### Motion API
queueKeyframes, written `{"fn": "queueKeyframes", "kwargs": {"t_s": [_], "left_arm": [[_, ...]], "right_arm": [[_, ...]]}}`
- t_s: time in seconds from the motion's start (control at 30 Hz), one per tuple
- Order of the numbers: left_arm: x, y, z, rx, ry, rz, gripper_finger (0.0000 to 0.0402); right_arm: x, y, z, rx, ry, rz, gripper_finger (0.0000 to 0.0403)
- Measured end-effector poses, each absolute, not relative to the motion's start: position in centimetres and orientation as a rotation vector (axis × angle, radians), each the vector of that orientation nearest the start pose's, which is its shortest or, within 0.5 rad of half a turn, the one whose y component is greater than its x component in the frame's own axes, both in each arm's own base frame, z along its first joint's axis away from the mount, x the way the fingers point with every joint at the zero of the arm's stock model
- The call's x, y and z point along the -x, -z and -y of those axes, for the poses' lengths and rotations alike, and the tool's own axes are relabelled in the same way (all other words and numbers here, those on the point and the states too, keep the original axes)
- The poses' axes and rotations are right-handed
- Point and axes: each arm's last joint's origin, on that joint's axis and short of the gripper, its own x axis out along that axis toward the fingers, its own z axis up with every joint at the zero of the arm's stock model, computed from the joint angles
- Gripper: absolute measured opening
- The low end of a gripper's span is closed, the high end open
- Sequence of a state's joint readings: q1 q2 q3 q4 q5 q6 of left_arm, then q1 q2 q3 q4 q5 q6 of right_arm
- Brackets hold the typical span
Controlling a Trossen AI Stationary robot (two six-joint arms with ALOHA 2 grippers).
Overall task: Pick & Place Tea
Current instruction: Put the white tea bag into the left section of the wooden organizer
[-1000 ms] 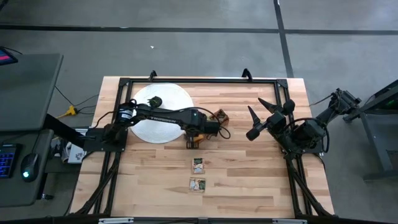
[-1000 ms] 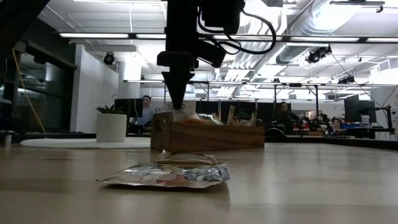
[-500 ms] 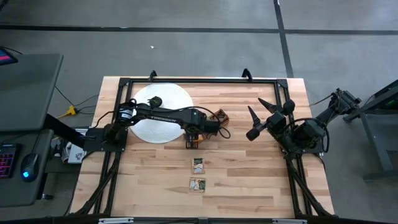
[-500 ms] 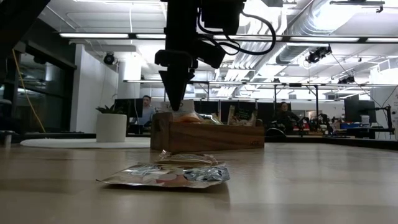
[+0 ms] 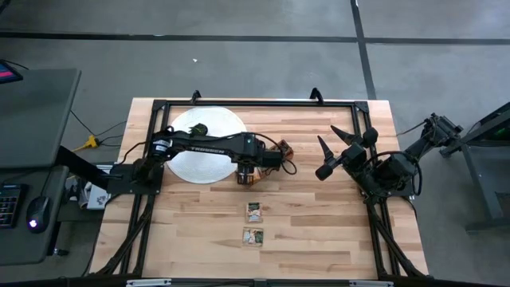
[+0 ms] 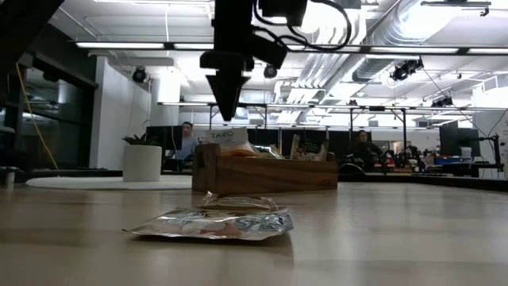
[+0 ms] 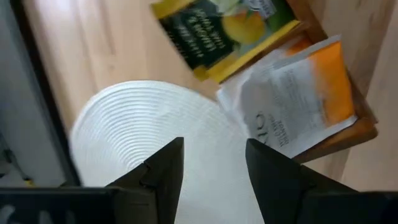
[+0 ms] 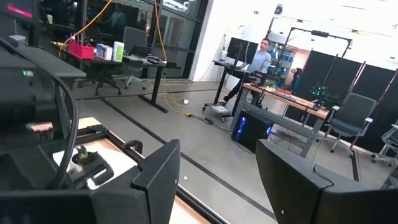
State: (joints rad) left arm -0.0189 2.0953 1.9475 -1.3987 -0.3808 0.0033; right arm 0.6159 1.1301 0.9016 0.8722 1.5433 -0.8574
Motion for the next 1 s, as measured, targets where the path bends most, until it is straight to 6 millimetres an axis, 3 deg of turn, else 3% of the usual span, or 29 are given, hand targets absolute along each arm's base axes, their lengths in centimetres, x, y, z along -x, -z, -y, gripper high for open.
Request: {"fn": "queueKeyframes", "kwargs": {"t_s": [0.13,0.3,0.57,0.87,1.0], "left_arm": [[-40.7,-27.6,-0.3,-0.313,-0.289,-1.491,0.0168],[-41.7,-29.2,0.5,-0.188,-0.105,-1.370,0.0151],[-43.0,-28.2,1.7,-0.092,0.027,-1.282,0.0010],[-42.3,-27.9,1.6,-0.086,0.032,-1.360,0.0001],[-42.5,-26.6,1.7,-0.104,0.047,-1.421,0.0001]], "right_arm": [[-19.2,-38.6,-10.0,0.206,0.931,-0.084,0.0206],[-19.2,-38.6,-10.0,0.206,0.931,-0.085,0.0206],[-19.1,-38.6,-10.0,0.221,0.950,-0.115,0.0206],[-19.1,-38.6,-10.0,0.266,0.946,-0.138,0.0206],[-18.5,-38.9,-10.3,0.308,0.916,-0.154,0.0206]]}}
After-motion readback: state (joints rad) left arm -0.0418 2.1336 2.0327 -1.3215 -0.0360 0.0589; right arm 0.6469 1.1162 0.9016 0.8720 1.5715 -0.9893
